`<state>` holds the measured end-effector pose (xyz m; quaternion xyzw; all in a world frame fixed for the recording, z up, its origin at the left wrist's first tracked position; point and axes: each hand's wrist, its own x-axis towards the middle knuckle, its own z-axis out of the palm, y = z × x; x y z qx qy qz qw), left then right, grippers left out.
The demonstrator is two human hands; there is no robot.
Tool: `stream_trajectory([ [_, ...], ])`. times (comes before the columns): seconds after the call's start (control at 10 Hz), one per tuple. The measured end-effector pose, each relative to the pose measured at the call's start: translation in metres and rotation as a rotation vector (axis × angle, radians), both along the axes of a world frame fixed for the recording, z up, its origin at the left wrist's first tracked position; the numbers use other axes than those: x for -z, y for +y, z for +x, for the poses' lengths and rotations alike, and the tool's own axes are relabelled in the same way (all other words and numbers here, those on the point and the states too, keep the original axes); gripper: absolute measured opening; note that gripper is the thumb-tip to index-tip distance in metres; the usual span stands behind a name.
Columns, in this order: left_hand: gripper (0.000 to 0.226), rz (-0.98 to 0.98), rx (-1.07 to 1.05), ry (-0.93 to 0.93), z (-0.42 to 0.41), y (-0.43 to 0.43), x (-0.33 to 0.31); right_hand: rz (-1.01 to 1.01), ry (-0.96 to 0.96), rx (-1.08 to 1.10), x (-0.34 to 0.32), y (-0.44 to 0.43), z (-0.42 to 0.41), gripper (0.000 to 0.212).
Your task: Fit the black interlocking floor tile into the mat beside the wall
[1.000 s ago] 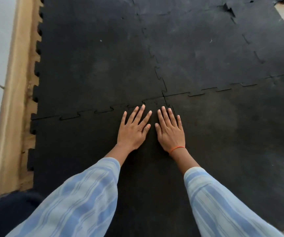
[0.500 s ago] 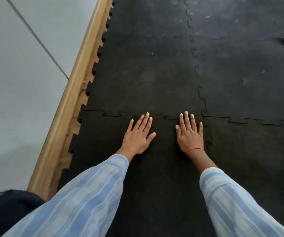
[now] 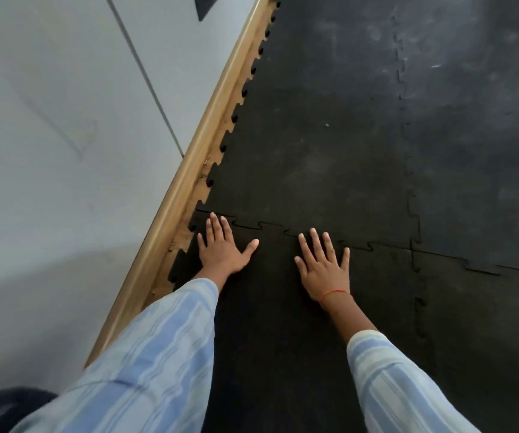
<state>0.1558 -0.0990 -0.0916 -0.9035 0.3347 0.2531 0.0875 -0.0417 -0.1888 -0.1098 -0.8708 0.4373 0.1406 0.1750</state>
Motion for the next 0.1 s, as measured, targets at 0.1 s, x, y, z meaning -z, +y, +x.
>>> stream_trajectory([
  [0.1, 0.1, 0.253, 0.108, 0.127, 0.0059, -0.0175, -0.0594, 0.358, 0.025, 0.103, -0.0431, -0.0088, 0.0133, 0.061],
])
